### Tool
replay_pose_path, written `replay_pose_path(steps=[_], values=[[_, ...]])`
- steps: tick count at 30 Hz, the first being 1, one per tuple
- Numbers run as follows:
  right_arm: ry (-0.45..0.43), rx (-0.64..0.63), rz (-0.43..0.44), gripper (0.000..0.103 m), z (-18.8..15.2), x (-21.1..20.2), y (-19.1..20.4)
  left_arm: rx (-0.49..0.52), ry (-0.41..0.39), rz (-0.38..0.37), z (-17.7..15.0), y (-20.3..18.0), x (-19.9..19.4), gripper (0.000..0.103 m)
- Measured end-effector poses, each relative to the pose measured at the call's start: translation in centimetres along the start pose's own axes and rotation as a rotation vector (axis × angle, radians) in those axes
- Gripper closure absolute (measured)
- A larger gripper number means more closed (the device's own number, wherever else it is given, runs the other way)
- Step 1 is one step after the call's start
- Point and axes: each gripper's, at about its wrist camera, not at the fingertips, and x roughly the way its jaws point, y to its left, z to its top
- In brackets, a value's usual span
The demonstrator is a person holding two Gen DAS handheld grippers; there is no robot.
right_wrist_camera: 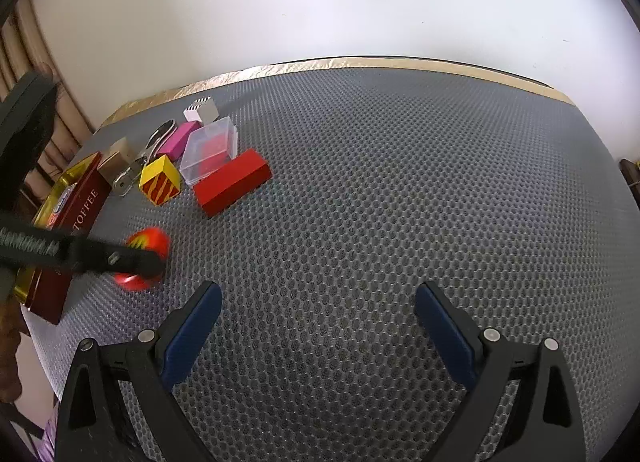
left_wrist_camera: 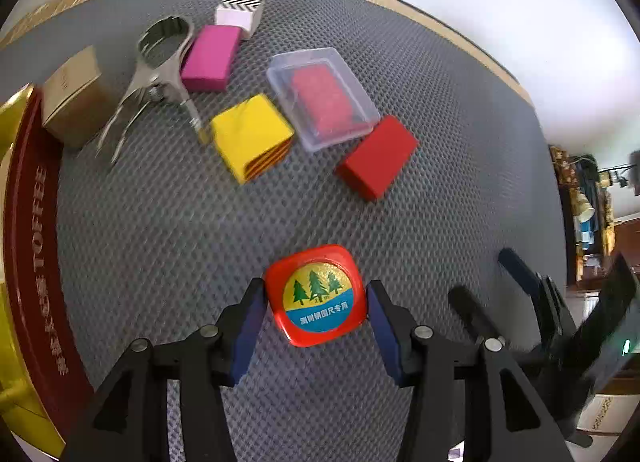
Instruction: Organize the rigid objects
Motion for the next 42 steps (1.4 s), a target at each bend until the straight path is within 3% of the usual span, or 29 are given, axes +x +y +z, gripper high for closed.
replay_pose_path(steps=[9,15,19,21,24,25,28,37,42], values=[[0.01,0.029,0.043,0.006,4.2,1.4,4.0,-0.019,-0.034,-0.054,-3.2,2.2,-2.2,0.051],[0.041,0.092,-0.021,0.011,6.3,4.2,6.7,-0.01,-0.077,-0.081,-4.3,5.8,-5.9,0.051],[0.097,0.084,-0.096,0.025,6.7,6.5,7.8,-0.007,-0.1,-0.087,-5.0,8.0,-7.9,0.051],[0.084,0.078,-0.142,0.028,6.8,6.9,8.0,-0.012,-0.102,-0.093,-5.3,9.0,-8.5,0.051],[0.085,0.059,-0.185,0.051,6.8,6.8,7.9,-0.02,-0.098,-0.1,-5.6,10.2,-8.5,0.051],[0.082,0.043,-0.202,0.064,6.6,6.5,7.6,-0.026,-0.097,-0.101,-5.7,8.0,-7.9,0.051],[0.085,0.039,-0.173,0.073,6.1,5.6,6.0,-0.029,-0.107,-0.107,-5.3,7.4,-8.0,0.051],[0.108,0.069,-0.077,0.074,3.7,2.7,3.9,-0.056,-0.179,-0.11,-5.8,9.2,-12.4,0.051],[0.116,0.108,-0.023,0.074,2.2,1.2,3.6,-0.128,-0.229,-0.049,-6.4,13.6,-15.9,0.051]])
